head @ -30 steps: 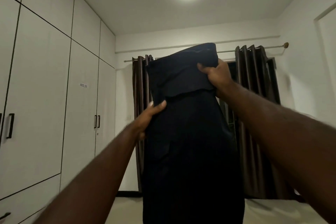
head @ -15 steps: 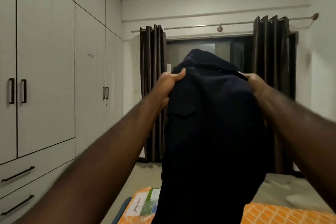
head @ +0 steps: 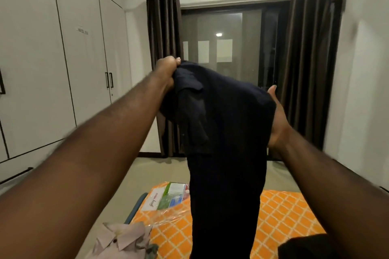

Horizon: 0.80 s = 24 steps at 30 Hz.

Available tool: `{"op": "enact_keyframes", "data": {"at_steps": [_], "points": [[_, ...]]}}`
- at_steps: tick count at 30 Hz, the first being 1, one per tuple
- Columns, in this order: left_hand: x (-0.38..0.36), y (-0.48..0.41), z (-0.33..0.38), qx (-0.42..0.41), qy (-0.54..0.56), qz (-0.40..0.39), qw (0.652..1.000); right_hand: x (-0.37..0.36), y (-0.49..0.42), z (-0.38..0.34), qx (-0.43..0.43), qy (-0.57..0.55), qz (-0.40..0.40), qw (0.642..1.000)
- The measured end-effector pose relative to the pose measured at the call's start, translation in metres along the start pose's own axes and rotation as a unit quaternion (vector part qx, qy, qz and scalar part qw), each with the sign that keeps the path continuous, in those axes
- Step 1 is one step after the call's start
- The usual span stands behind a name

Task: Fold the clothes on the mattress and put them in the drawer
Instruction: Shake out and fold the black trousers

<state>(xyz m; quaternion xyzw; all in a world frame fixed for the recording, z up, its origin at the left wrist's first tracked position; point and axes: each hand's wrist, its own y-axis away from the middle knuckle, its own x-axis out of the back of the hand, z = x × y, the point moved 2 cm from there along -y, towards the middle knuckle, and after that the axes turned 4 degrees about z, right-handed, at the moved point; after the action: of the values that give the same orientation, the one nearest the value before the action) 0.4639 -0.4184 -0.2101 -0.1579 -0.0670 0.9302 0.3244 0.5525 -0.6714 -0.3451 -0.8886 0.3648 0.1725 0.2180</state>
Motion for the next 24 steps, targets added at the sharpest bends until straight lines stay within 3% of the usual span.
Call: {"op": "enact_keyframes", "data": {"at_steps": [3,5,8,11,15,17,21,24], "points": [[0.018,-0.01,-0.007,0.102,-0.082,0.011,0.991,-0.004,0.006,-0.001,0.001,-0.036,-0.037,0.999],[0.03,-0.009,-0.011,0.139,-0.112,0.003,0.984,-0.014,0.01,0.001,0.02,0.025,-0.046,0.998],[0.04,0.006,-0.025,0.13,-0.05,-0.016,0.99,-0.034,0.002,0.007,0.003,0.073,0.002,0.997],[0.051,0.022,-0.054,0.16,0.02,-0.059,0.985,-0.051,-0.012,0.012,-0.013,0.037,0.068,0.997],[0.05,0.049,-0.089,0.121,-0.02,-0.089,0.988,-0.059,-0.03,0.021,0.008,0.019,0.118,0.993],[0.052,0.057,-0.104,0.108,-0.037,-0.113,0.987,-0.059,-0.035,0.028,0.008,0.012,0.136,0.991],[0.058,0.056,-0.118,0.161,0.064,-0.161,0.972,-0.044,-0.037,0.039,-0.006,-0.014,0.153,0.988],[0.051,0.063,-0.115,0.131,0.071,-0.147,0.978,-0.031,-0.031,0.039,-0.007,-0.014,0.146,0.989]]}}
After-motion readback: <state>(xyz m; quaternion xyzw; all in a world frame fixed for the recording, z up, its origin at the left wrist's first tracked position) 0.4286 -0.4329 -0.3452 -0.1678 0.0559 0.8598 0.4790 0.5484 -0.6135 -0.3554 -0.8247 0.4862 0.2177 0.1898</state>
